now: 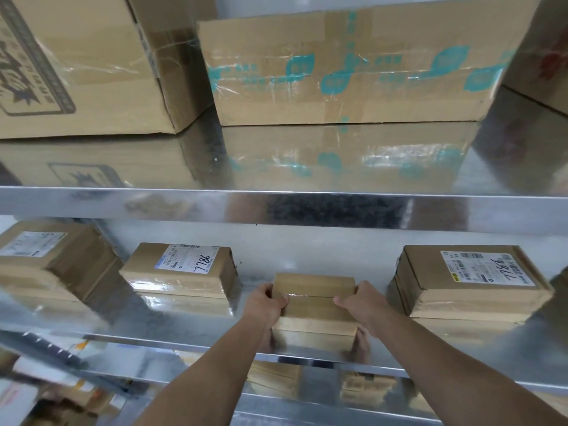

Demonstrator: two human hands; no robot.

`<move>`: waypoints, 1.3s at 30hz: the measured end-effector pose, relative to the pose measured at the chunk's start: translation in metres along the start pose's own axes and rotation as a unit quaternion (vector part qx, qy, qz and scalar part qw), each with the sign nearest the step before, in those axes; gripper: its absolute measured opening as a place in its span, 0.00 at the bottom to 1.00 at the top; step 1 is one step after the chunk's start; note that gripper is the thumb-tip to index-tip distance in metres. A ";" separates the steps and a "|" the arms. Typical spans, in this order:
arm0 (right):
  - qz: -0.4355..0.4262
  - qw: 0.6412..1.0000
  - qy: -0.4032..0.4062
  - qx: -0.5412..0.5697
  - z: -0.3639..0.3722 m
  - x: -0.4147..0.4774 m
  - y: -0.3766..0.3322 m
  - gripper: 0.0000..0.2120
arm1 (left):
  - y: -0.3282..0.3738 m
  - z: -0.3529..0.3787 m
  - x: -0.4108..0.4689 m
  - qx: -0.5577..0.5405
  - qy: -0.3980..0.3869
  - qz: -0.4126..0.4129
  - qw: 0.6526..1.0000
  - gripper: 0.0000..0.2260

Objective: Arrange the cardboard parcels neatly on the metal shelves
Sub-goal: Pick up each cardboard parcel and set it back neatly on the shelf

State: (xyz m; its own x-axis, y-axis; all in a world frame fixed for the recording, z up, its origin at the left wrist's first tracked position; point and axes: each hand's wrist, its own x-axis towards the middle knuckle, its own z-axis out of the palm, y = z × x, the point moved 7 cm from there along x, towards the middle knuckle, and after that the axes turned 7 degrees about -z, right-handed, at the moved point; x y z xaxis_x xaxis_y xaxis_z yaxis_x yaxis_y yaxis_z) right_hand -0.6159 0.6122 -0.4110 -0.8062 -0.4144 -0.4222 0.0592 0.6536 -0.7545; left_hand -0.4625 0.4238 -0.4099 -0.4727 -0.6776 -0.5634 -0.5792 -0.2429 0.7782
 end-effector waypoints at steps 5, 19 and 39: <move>0.008 1.000 -0.006 0.001 0.001 0.000 0.001 0.26 | -0.006 0.002 0.007 -0.010 -0.004 -0.004 1.000 0.08; -0.022 0.989 -0.047 0.138 -0.008 -0.017 -0.002 0.29 | 0.023 -0.017 -0.026 -0.131 -0.098 -0.056 0.985 0.05; -0.005 0.975 -0.078 0.210 0.011 -0.042 -0.024 0.20 | 0.093 0.009 -0.057 -0.056 -0.137 0.064 0.987 0.18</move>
State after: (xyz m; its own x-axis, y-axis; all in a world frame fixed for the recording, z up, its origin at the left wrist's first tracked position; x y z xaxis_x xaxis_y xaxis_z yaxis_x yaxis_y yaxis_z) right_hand -0.5773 0.6067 -0.3811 -0.7113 -0.5314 -0.4601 0.3143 0.3450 -0.8844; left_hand -0.4949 0.4462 -0.3081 -0.7072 -0.4989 -0.5010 -0.4340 -0.2531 0.8646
